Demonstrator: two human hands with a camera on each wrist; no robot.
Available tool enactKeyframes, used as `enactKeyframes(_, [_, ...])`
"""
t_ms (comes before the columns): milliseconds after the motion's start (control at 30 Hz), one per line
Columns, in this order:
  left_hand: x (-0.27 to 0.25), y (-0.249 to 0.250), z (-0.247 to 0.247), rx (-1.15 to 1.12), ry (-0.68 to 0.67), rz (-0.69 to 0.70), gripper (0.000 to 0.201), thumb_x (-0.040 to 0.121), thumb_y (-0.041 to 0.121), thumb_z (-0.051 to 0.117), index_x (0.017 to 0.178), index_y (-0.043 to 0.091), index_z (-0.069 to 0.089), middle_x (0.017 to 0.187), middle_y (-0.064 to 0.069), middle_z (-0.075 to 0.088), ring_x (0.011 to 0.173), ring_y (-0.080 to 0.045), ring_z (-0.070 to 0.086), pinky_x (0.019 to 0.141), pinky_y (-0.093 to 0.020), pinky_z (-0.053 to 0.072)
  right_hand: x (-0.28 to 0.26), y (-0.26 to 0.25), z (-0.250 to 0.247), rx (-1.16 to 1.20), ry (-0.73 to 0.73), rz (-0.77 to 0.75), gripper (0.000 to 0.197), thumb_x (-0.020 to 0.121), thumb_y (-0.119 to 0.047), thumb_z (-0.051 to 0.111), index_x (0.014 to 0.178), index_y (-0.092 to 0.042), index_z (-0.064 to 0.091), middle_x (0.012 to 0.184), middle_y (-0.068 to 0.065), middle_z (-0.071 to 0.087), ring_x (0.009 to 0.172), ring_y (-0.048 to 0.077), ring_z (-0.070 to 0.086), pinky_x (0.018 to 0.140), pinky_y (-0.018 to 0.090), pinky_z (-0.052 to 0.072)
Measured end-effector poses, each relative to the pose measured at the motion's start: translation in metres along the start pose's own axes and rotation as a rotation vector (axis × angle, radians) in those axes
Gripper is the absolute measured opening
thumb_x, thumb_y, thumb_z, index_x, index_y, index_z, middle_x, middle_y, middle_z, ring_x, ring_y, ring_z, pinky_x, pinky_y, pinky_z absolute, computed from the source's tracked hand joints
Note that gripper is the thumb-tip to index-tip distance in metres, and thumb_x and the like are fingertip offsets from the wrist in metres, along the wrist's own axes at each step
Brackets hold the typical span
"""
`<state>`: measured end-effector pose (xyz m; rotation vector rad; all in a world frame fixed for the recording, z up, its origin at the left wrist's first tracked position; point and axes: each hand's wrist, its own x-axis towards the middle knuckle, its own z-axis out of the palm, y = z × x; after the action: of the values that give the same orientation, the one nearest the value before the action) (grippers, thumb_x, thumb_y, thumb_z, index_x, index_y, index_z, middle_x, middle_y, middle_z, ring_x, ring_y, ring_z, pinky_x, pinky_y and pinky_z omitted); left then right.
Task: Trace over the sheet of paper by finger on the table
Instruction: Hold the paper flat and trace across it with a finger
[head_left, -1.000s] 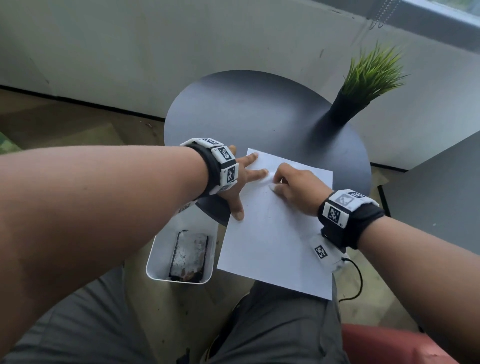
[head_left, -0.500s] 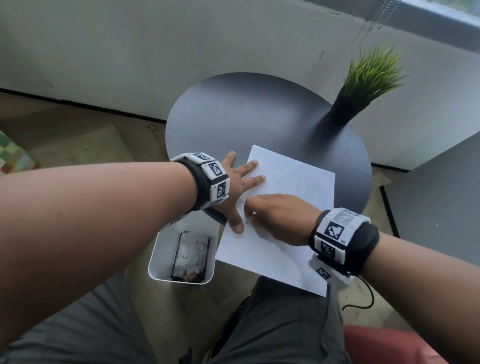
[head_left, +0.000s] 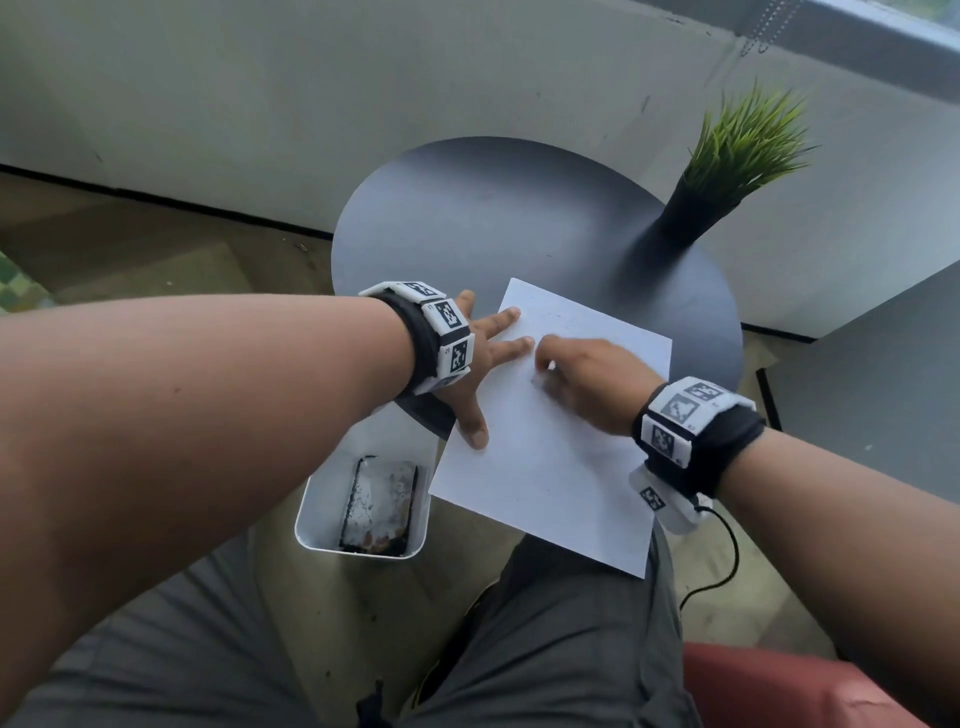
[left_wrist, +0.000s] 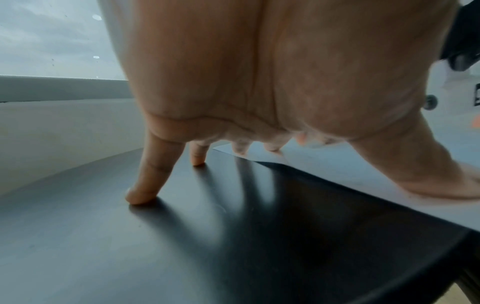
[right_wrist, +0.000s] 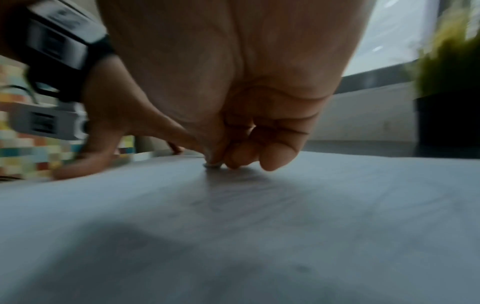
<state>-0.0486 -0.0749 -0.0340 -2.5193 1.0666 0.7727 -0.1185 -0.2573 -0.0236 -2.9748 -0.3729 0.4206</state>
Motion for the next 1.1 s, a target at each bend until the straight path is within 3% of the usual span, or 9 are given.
enactKeyframes(67, [0.001, -0.001, -0.002, 0.005, -0.006, -0.003, 0.14, 0.053, 0.088, 0.07, 0.154, 0.049, -0.018, 0.165, 0.012, -0.025, 0.146, -0.048, 0.005, 0.112, -0.065, 0.029, -0.002, 0.004, 0.001, -0.023, 0.072, 0.044, 0.013, 0.097, -0.029, 0.047, 0.1, -0.018, 0.05, 0.097, 0.005, 0.062, 0.093, 0.032, 0.056, 0.073, 0.035, 0.042])
enactKeyframes(233, [0.003, -0.001, -0.003, 0.05, -0.005, -0.005, 0.144, 0.049, 0.091, 0.069, 0.153, 0.048, -0.02, 0.166, 0.011, -0.025, 0.145, -0.05, 0.006, 0.115, -0.063, 0.026, -0.031, -0.035, 0.01, 0.007, -0.145, -0.308, 0.016, 0.095, -0.023, 0.046, 0.11, -0.022, 0.052, 0.104, -0.002, 0.059, 0.092, 0.021, 0.051, 0.079, 0.036, 0.045])
enactKeyframes(400, [0.003, -0.001, -0.003, 0.037, -0.005, -0.005, 0.144, 0.046, 0.091, 0.069, 0.152, 0.05, -0.02, 0.165, 0.011, -0.025, 0.144, -0.05, 0.009, 0.115, -0.062, 0.027, -0.007, 0.007, -0.001, 0.044, 0.015, 0.038, 0.01, 0.095, -0.028, 0.05, 0.101, -0.02, 0.052, 0.091, 0.001, 0.059, 0.091, 0.029, 0.056, 0.077, 0.037, 0.046])
enactKeyframes(467, [0.002, -0.001, -0.003, 0.032, -0.004, -0.007, 0.145, 0.046, 0.091, 0.069, 0.152, 0.05, -0.02, 0.165, 0.011, -0.025, 0.145, -0.05, 0.007, 0.115, -0.063, 0.026, -0.011, -0.002, 0.003, 0.04, 0.026, 0.001, 0.01, 0.096, -0.027, 0.047, 0.101, -0.018, 0.051, 0.096, 0.003, 0.06, 0.093, 0.029, 0.055, 0.075, 0.034, 0.042])
enactKeyframes(600, [0.001, 0.001, -0.003, 0.05, -0.002, -0.016, 0.146, 0.045, 0.092, 0.068, 0.152, 0.049, -0.021, 0.166, 0.01, -0.025, 0.144, -0.052, 0.006, 0.116, -0.062, 0.025, -0.035, -0.043, 0.012, 0.047, -0.114, -0.308, 0.014, 0.095, -0.023, 0.046, 0.108, -0.021, 0.053, 0.101, 0.0, 0.06, 0.089, 0.022, 0.052, 0.075, 0.036, 0.045])
enactKeyframes(833, [-0.014, 0.002, -0.01, 0.007, 0.047, 0.01, 0.111, 0.073, 0.075, 0.069, 0.157, 0.049, 0.001, 0.168, 0.002, -0.017, 0.141, -0.043, 0.021, 0.103, -0.052, 0.038, -0.004, 0.004, 0.007, 0.206, 0.031, 0.09, 0.016, 0.095, -0.034, 0.054, 0.102, -0.02, 0.053, 0.094, 0.003, 0.064, 0.09, 0.027, 0.057, 0.079, 0.037, 0.047])
enactKeyframes(900, [-0.019, 0.003, -0.008, -0.011, 0.048, 0.02, 0.107, 0.076, 0.074, 0.067, 0.157, 0.05, 0.002, 0.169, 0.004, -0.014, 0.143, -0.042, 0.017, 0.107, -0.051, 0.036, -0.002, 0.003, 0.01, 0.208, 0.026, 0.114, 0.017, 0.095, -0.035, 0.052, 0.104, -0.019, 0.052, 0.098, 0.004, 0.063, 0.092, 0.027, 0.056, 0.082, 0.038, 0.047])
enactKeyframes(1000, [-0.024, 0.008, -0.004, -0.084, 0.028, -0.008, 0.112, 0.072, 0.077, 0.068, 0.157, 0.048, 0.002, 0.168, 0.011, -0.015, 0.151, -0.043, -0.004, 0.112, -0.063, 0.026, -0.006, -0.006, 0.008, 0.195, 0.035, 0.118, 0.018, 0.096, -0.035, 0.049, 0.104, -0.019, 0.051, 0.102, 0.005, 0.064, 0.095, 0.029, 0.056, 0.083, 0.04, 0.047])
enactKeyframes(1100, [-0.028, 0.013, -0.004, -0.091, 0.027, -0.011, 0.118, 0.069, 0.079, 0.071, 0.158, 0.044, 0.002, 0.168, 0.009, -0.018, 0.151, -0.045, -0.012, 0.112, -0.07, 0.019, -0.017, -0.023, 0.011, 0.149, 0.021, -0.043, 0.012, 0.095, -0.028, 0.049, 0.101, -0.018, 0.052, 0.102, 0.005, 0.064, 0.094, 0.028, 0.056, 0.077, 0.036, 0.045])
